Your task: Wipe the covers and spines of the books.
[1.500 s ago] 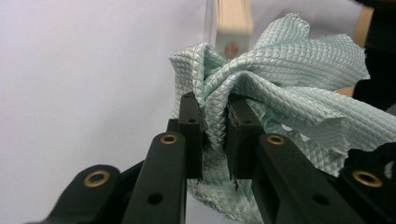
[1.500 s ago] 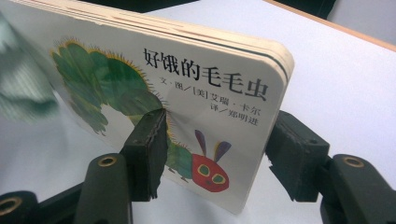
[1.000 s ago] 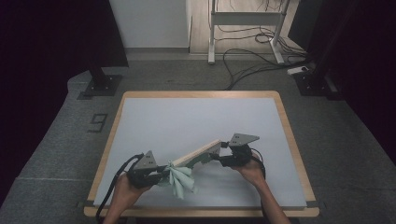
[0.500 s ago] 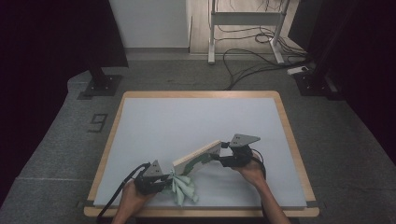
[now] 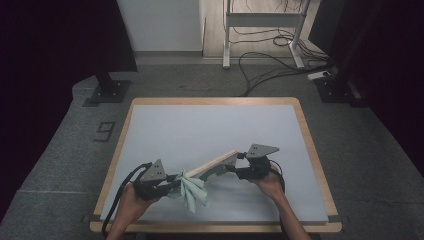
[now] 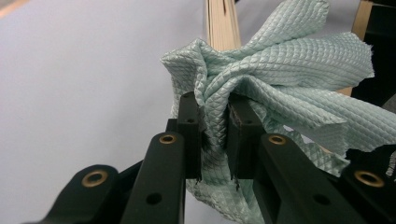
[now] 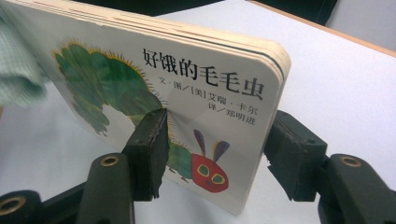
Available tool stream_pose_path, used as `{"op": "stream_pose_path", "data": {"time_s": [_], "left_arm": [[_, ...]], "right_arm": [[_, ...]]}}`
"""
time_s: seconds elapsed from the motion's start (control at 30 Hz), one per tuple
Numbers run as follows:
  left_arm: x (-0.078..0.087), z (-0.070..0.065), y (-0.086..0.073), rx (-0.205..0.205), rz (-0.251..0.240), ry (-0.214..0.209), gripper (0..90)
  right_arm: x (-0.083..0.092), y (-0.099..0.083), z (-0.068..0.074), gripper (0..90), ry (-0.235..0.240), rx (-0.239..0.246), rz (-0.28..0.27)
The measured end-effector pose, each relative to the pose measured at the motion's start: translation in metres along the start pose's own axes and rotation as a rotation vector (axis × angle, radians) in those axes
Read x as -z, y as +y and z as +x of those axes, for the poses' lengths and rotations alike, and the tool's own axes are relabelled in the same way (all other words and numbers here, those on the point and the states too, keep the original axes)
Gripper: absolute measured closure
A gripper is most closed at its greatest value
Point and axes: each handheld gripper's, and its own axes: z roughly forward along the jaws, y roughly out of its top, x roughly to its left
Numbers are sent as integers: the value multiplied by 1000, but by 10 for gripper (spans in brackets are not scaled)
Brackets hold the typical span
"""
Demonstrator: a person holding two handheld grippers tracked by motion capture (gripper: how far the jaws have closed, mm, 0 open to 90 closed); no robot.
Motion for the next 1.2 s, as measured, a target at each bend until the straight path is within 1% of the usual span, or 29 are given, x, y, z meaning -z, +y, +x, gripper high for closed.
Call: {"op": "stream_pose_path", "data": {"time_s": [0.07, 0.13, 0.23, 0.37, 0.47, 0.57, 0.7, 0.8, 0.87, 0.93, 1.07, 1.2], "left_arm": [[0, -1, 1, -2, 7, 1, 774], [-1, 0, -3, 6, 6, -1, 776], [-1, 5, -14, 34, 11, 13, 778], [4, 18, -33, 98, 25, 57, 780], [9, 33, -45, 139, 33, 96, 781], [13, 45, -49, 159, 50, 141, 781], [18, 59, -52, 183, 48, 181, 781], [18, 70, -53, 196, 49, 207, 781], [18, 75, -53, 204, 48, 223, 780], [18, 82, -54, 210, 49, 248, 780], [16, 94, -56, 236, 56, 292, 780], [8, 103, -62, 266, 67, 309, 780]], "right_arm": [[0, 0, 0, 412, 0, 0, -2], [0, 0, 0, 416, 2, -1, -3], [1, -1, 0, 419, 3, -3, -3], [1, -2, 0, 421, 4, -6, -9], [1, -2, 0, 421, 4, -7, -13], [1, -2, 0, 422, 4, -7, -13], [1, -2, 0, 421, 4, -7, -13], [1, -2, 0, 421, 4, -6, -12], [1, -2, 0, 421, 4, -6, -13], [2, -2, 0, 421, 4, -4, -10], [2, -2, 0, 422, 2, -2, -7], [2, -2, 0, 424, 2, -4, -8]]}}
